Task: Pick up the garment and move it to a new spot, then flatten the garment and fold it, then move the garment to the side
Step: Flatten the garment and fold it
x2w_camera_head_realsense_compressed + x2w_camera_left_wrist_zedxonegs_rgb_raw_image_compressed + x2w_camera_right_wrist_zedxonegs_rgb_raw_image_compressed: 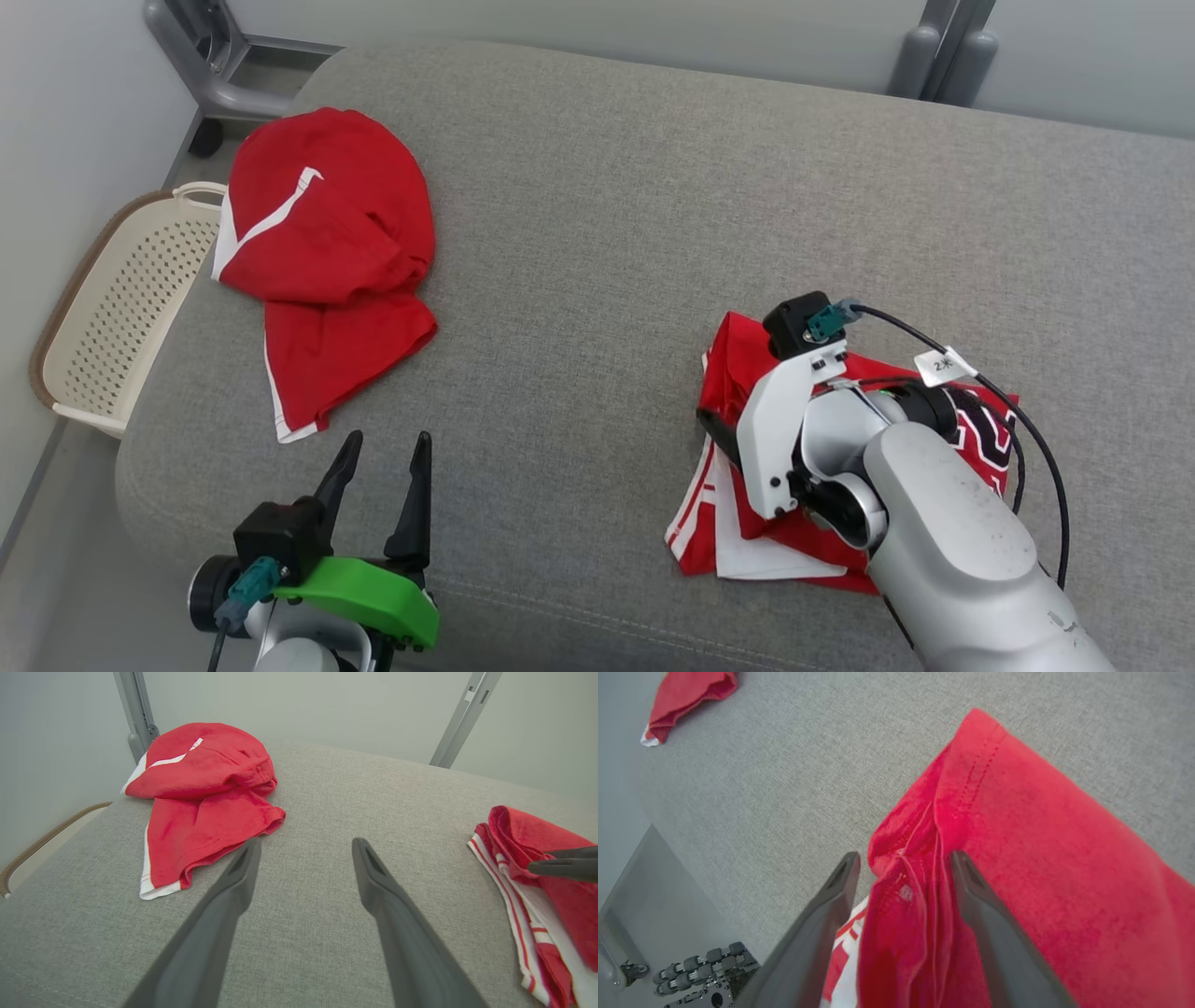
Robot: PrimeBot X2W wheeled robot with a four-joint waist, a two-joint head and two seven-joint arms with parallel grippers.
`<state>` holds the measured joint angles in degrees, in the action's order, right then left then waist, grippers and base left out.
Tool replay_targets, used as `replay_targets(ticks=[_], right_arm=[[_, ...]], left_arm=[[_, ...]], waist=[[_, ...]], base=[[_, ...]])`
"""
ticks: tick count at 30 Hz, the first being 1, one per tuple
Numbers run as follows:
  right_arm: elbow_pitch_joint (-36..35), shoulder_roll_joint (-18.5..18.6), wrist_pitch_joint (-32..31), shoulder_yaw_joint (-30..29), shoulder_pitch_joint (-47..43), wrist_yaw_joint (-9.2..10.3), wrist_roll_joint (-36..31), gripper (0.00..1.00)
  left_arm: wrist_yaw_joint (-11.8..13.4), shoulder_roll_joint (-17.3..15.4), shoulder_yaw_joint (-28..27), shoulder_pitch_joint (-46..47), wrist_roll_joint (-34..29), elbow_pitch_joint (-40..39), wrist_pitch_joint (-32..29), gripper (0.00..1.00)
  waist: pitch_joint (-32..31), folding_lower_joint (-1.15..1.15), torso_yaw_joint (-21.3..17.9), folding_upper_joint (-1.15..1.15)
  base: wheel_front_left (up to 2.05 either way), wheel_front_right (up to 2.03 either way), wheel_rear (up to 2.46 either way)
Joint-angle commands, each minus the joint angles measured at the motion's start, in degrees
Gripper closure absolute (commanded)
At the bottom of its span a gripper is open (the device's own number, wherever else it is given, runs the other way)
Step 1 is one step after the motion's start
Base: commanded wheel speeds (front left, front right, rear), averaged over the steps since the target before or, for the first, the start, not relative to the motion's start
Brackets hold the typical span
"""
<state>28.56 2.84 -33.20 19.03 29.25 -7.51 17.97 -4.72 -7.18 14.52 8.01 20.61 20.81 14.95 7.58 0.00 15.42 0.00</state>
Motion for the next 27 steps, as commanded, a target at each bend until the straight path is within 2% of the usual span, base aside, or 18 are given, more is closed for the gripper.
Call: replay_targets(ticks=[1, 7, 14, 15, 17, 23, 27], right_arm=[[-0.8, 0.1, 1.3, 0.6, 1.2, 0.04, 0.2, 0.00], [-4.2, 0.1, 4.8, 0.1, 2.6, 0.04, 1.0, 0.00], [-8.1, 0.1, 3.1, -6.1, -0.9, 0.04, -6.5, 0.00], [-8.8, 0.1, 2.5, -7.2, -1.8, 0.04, -7.7, 0.24], [-10.5, 0.1, 1.6, -8.7, -3.8, 0.04, -9.8, 1.00], [-13.1, 0.1, 1.6, -10.3, -8.5, 0.04, -12.4, 1.00], [-11.0, 0.1, 2.5, -9.4, -10.7, 0.04, -15.6, 1.00]], left_arm=[[0.0, 0.0, -0.2, 0.7, 0.2, 0.2, 0.3, 0.00], [0.3, -0.4, -0.6, 0.1, 0.2, -0.1, 0.3, 0.00], [0.5, -0.5, -0.5, -0.6, 0.2, -0.3, 0.3, 0.00], [0.5, -0.5, -0.5, -0.7, 0.3, -0.3, 0.3, 0.00], [0.6, -0.6, -0.5, -1.0, 0.3, -0.3, 0.3, 0.00], [0.5, -0.7, -0.4, -1.3, 0.4, -0.7, 0.3, 0.00], [0.2, -0.5, 0.1, -0.7, 0.3, -0.8, 0.3, 0.00]], waist=[[-0.2, 0.00, -0.2, 0.00], [-0.6, 0.00, -1.0, 0.00], [-1.5, 0.00, -1.8, 0.00], [-1.7, 0.00, -1.9, 0.00], [-1.9, 0.00, -2.0, 0.00], [-2.0, 0.00, -2.2, 0.00], [-1.6, 0.00, -1.6, 0.00]], base=[[0.00, 0.00, 0.00], [0.00, 0.00, 0.00], [0.00, 0.00, 0.00], [0.00, 0.00, 0.00], [0.00, 0.00, 0.00], [0.00, 0.00, 0.00], [0.00, 0.00, 0.00]])
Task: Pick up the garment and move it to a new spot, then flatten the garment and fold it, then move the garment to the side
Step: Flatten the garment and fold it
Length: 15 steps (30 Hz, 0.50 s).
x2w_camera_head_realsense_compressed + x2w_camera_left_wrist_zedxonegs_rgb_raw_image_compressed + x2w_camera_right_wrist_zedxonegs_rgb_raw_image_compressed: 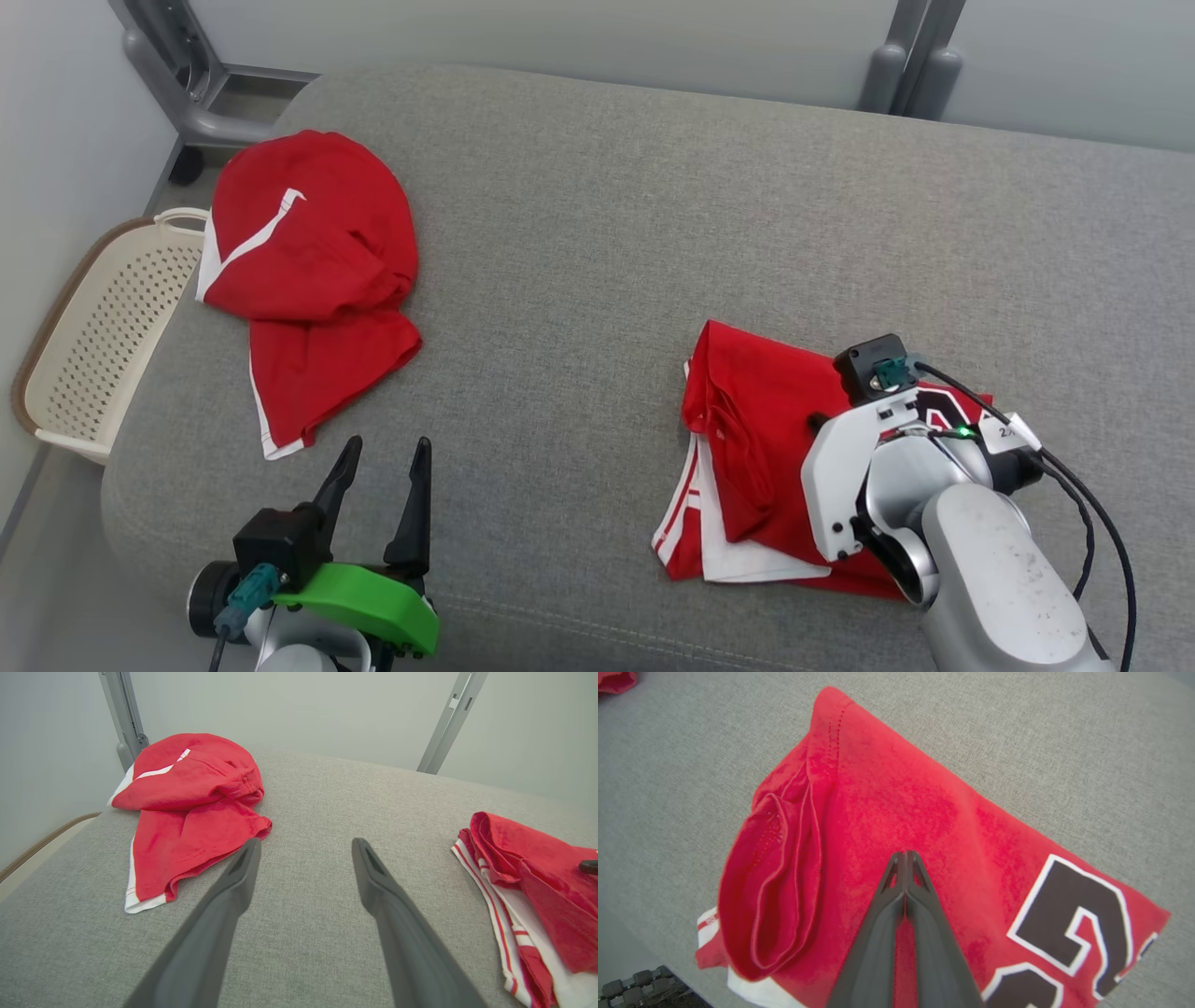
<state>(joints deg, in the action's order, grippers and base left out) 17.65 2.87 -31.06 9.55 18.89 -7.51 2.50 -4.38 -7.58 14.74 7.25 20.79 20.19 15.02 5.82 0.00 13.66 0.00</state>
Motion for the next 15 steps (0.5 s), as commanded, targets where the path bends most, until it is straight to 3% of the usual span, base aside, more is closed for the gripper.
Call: replay_targets(ticks=[1, 15], right_arm=[[0.5, 0.1, 0.9, 0.0, -0.6, 0.04, -0.4, 1.00], [10.0, 0.1, 6.5, 8.5, 2.7, 0.04, 1.7, 1.00]], left_arm=[[-0.2, -0.1, 0.0, 0.2, 0.2, -0.2, 0.2, 0.00], [-0.3, 0.3, 0.2, 0.6, 0.5, 0.1, 0.2, 0.00]], waist=[[0.3, 0.00, 0.4, 0.00], [1.7, 0.00, 3.7, 0.00]], base=[[0.00, 0.00, 0.00], [0.00, 0.00, 0.00]])
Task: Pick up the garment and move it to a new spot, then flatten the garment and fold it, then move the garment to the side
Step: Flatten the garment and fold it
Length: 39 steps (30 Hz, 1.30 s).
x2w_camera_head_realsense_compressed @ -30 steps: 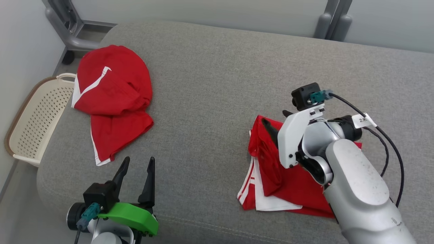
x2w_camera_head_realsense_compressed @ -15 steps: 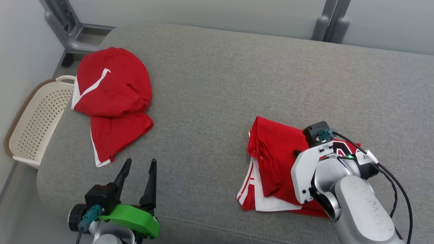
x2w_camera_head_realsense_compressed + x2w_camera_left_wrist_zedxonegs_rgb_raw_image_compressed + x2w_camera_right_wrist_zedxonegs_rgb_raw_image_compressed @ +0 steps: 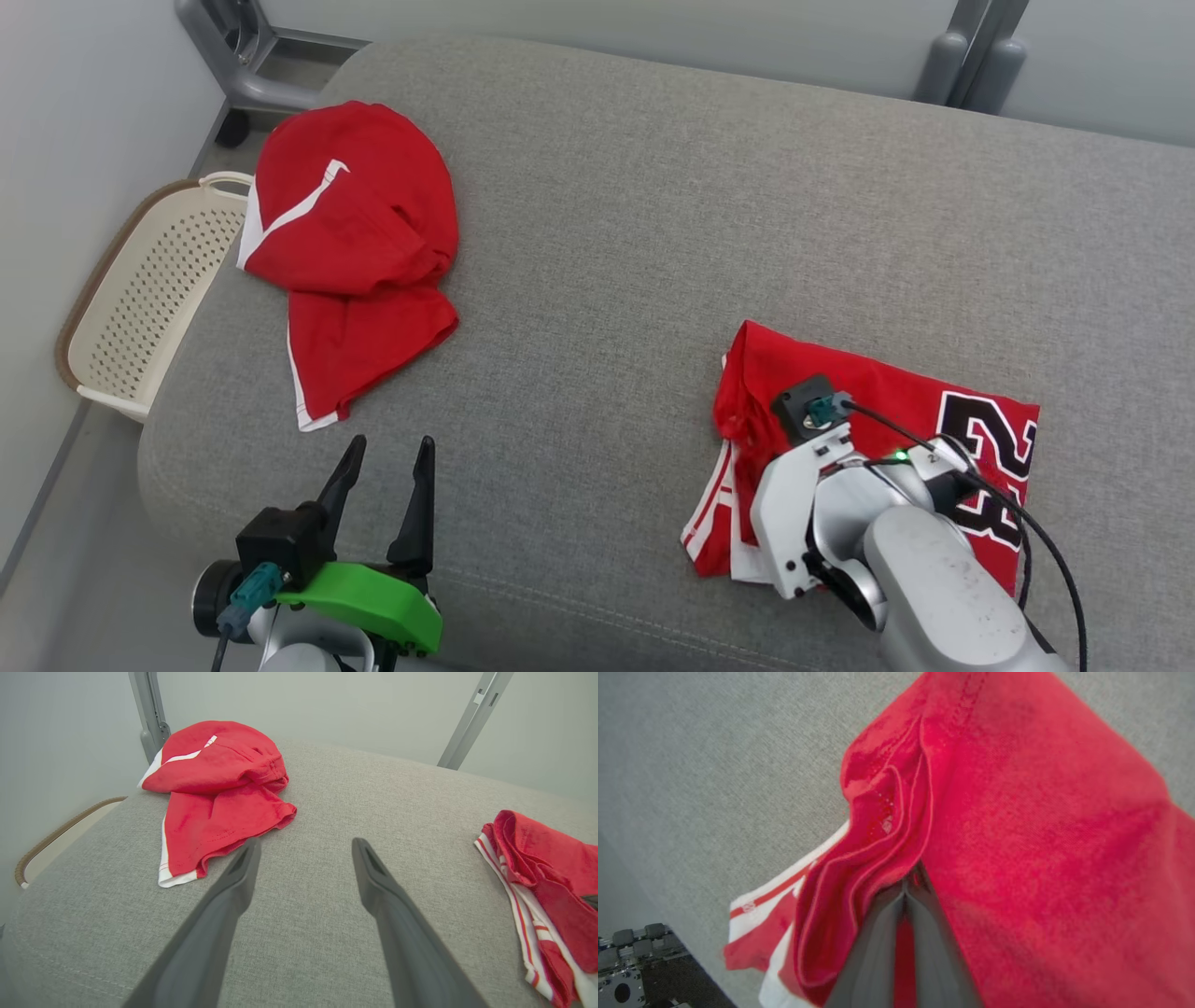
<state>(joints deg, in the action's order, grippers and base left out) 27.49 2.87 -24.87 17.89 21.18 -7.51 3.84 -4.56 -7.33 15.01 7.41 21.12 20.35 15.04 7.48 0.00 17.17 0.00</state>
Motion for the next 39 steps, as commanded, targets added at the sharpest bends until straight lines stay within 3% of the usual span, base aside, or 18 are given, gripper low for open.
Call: replay_targets(ticks=[1, 12, 16, 17, 18, 19, 22, 32, 39], right_arm=[[0.4, 0.1, 0.2, 1.4, 0.7, 0.04, 1.0, 1.00], [-0.8, 0.1, -0.5, 14.1, 3.6, 0.04, 9.3, 1.00], [-3.6, 0.1, -1.3, 16.1, 4.9, 0.04, 12.3, 1.00], [-4.4, 0.2, -1.6, 15.9, 5.2, 0.04, 12.6, 0.67], [-5.4, 0.1, -1.8, 15.1, 5.4, 0.04, 12.7, 0.11], [-6.2, 0.2, -2.3, 14.0, 5.5, 0.04, 12.6, 0.00], [-8.2, 0.2, -3.3, 11.0, 5.3, 0.04, 11.3, 0.00], [-20.9, 0.1, -10.4, -12.2, -3.3, 0.04, 3.6, 0.00], [-27.3, 0.1, -13.6, -22.9, -9.9, 0.04, 3.0, 0.00]], left_arm=[[-0.1, 0.1, -0.1, 0.5, 0.2, 0.0, 0.2, 0.00], [-0.2, 0.3, -0.7, 0.7, 0.1, 0.2, 0.2, 0.00], [0.0, 0.2, -1.0, 0.4, 0.1, 0.4, 0.2, 0.00], [0.1, 0.1, -1.1, 0.2, 0.1, 0.4, 0.2, 0.00], [0.2, 0.1, -1.2, 0.0, 0.1, 0.3, 0.2, 0.00], [0.3, 0.0, -1.3, -0.2, 0.0, 0.3, 0.2, 0.00], [0.4, -0.2, -1.4, -0.8, 0.0, 0.0, 0.2, 0.00], [0.8, -0.9, -1.9, -1.6, -0.1, -1.3, 0.2, 0.00], [0.9, -1.1, -1.7, -1.0, -0.1, -2.0, 0.2, 0.00]], waist=[[0.1, 0.00, 0.2, 0.00], [-0.5, 0.00, 0.1, 0.00], [-1.1, 0.00, -0.2, 0.00], [-1.3, 0.00, -0.4, 0.00], [-1.5, 0.00, -0.6, 0.00], [-1.7, 0.00, -0.8, 0.00], [-2.0, 0.00, -1.2, 0.00], [-2.6, 0.00, -3.9, 0.00], [-2.0, 0.00, -5.6, 0.00]], base=[[0.00, 0.00, 0.00], [0.00, 0.00, 0.00], [0.00, 0.00, 0.00], [0.00, 0.00, 0.00], [0.00, 0.00, 0.00], [0.00, 0.00, 0.00], [0.00, 0.00, 0.00], [0.00, 0.00, 0.00], [0.00, 0.00, 0.00]])
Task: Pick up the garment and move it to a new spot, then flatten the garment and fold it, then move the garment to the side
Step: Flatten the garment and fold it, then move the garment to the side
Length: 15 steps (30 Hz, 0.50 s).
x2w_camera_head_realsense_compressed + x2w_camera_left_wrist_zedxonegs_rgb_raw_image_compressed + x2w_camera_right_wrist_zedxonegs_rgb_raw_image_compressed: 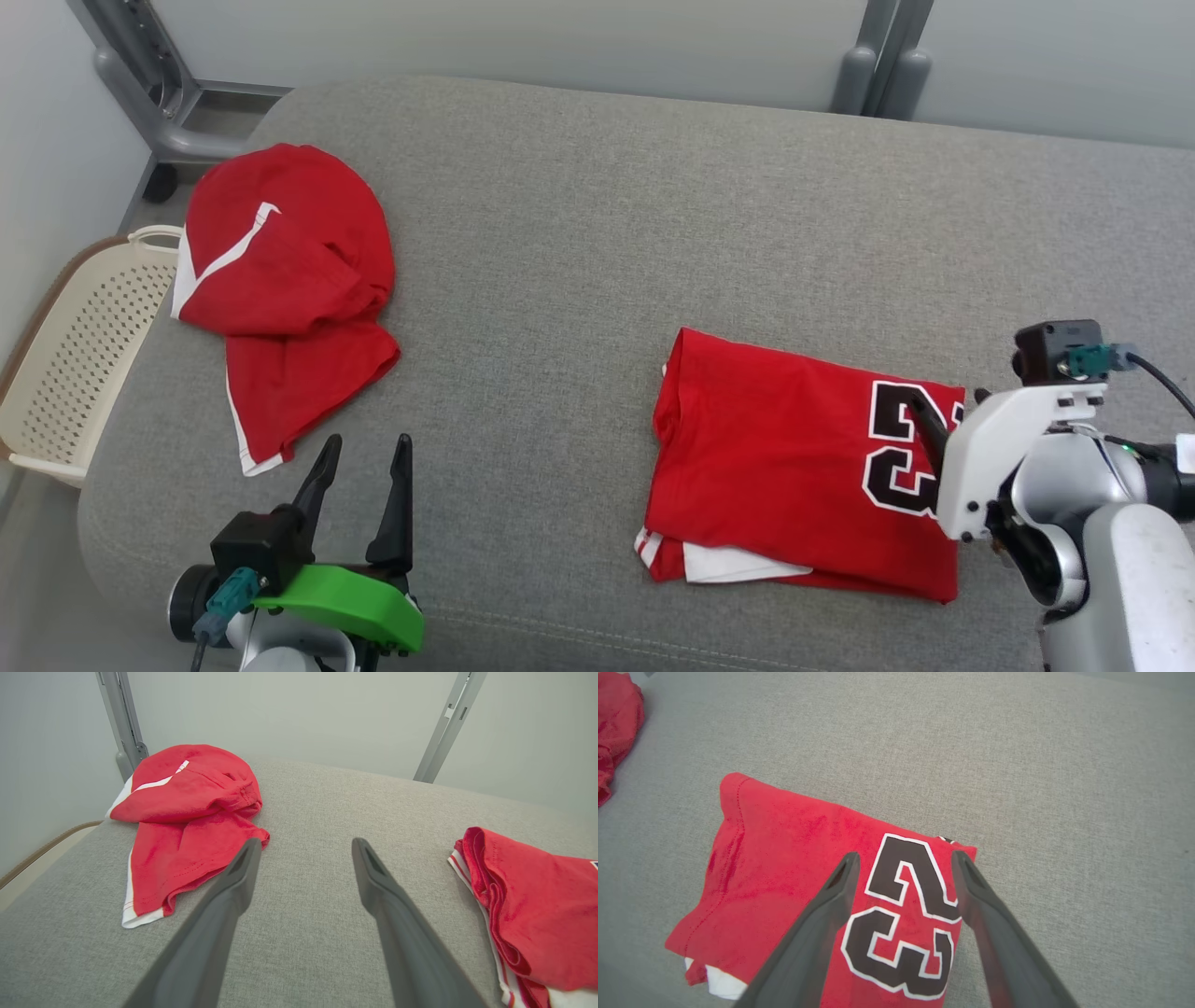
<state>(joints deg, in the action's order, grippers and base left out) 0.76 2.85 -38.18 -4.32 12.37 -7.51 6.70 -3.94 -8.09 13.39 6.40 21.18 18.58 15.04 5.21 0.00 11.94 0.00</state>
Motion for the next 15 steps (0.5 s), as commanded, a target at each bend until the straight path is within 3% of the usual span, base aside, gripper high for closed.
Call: replay_targets(ticks=[1, 7, 15], right_arm=[[-1.1, 0.1, -0.6, -1.8, -1.8, 0.04, 0.3, 0.00], [-1.9, 0.1, -2.2, -6.7, -5.7, 0.04, 1.4, 0.00], [2.3, 0.1, -0.4, -7.7, -5.7, 0.04, 5.2, 0.00]], left_arm=[[0.3, -0.4, 0.0, 0.1, -0.2, -0.3, 0.2, 0.00], [0.3, -0.6, 0.1, 0.9, 0.0, -0.4, 0.2, 0.00], [0.0, -0.8, 0.7, 1.9, 0.1, -0.2, 0.1, 0.00]], waist=[[0.4, 0.00, -0.6, 0.00], [1.4, 0.00, -1.5, 0.00], [3.0, 0.00, -1.5, 0.00]], base=[[0.00, 0.00, 0.00], [0.00, 0.00, 0.00], [0.00, 0.00, 0.00]])
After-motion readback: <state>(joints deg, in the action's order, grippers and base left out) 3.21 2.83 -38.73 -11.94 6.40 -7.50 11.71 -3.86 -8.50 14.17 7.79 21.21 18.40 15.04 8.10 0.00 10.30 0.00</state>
